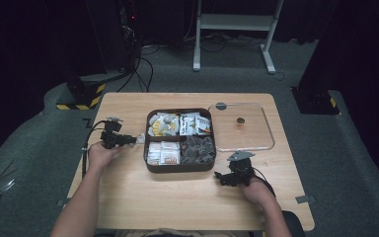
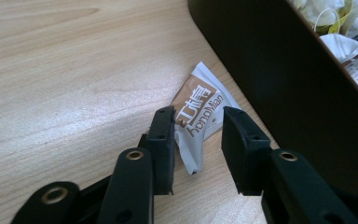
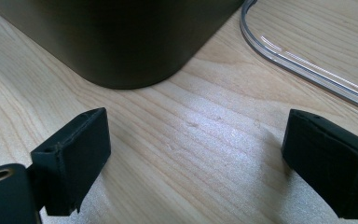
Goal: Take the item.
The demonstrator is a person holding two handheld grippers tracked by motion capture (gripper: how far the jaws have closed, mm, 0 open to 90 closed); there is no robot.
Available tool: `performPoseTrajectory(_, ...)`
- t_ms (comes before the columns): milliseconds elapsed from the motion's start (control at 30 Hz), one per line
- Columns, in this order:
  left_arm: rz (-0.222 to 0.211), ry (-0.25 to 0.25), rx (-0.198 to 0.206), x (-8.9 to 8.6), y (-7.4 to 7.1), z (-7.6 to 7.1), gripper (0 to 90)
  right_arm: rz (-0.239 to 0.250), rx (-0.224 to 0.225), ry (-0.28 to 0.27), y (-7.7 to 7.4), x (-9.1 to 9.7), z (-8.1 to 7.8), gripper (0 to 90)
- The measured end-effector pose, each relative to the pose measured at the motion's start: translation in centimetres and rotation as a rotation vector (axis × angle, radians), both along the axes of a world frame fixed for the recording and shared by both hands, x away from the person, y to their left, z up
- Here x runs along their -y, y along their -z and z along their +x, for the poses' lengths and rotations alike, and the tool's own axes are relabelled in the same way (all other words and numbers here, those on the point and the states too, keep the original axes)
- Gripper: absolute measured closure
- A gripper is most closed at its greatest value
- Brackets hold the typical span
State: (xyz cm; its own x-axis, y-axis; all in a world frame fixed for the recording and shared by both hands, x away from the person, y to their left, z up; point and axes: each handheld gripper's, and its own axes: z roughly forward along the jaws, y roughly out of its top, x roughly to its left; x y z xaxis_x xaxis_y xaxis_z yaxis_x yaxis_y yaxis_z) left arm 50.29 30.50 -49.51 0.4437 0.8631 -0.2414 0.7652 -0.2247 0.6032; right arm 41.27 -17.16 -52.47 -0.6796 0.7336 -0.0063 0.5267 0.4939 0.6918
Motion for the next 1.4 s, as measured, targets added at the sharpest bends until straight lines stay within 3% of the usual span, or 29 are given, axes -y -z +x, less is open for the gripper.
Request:
performPoseTrajectory(233,0.007,0.0,0.067,-0.2,-0.9,-0.8,54.4,0.0,0.0,0.0,0.0,0.0,0.0,7.8)
performPoseTrajectory(367,-0.019,-0.002,0.07,-0.4,-1.2,-1.3,51.1,0.0,-0.001,0.001,0.0,0.0,0.0,7.8)
performPoseTrajectory(500,0.015,0.002,0.11,-0.8,-1.3,-2.0,49.1,0.0,-0.001,0.0,0.0,0.0,0.0,7.8)
performPoseTrajectory(600,0.002,-0.009,0.127,-1.3,-1.4,-2.5,48.2,0.0,-0.001,-0.001,0.0,0.0,0.0,7.7)
performPoseTrajectory(733,-0.016,-0.006,0.134,-1.9,-1.3,-2.9,47.2,0.0,0.0,-0.002,0.0,0.0,0.0,7.7)
performPoseTrajectory(833,-0.001,0.008,0.144,-2.0,-1.1,-3.2,46.9,0.0,0.0,-0.002,0.0,0.0,0.1,7.7)
performPoseTrajectory(933,0.015,-0.021,0.157,-2.2,-1.1,-3.5,46.4,0.0,-0.001,-0.002,0.0,0.0,0.1,7.7)
performPoseTrajectory(1067,-0.001,-0.035,0.165,-2.9,-1.1,-3.9,45.6,-0.002,0.001,-0.004,0.0,-0.1,0.2,7.7)
performPoseTrajectory(1200,-0.014,-0.064,0.153,-3.6,-0.8,-4.2,43.9,-0.002,-0.002,-0.004,0.0,-0.1,0.2,7.7)
performPoseTrajectory(1400,0.016,-0.103,0.136,-4.5,-0.2,-4.5,41.4,-0.001,-0.002,-0.004,0.0,-0.1,0.2,7.7)
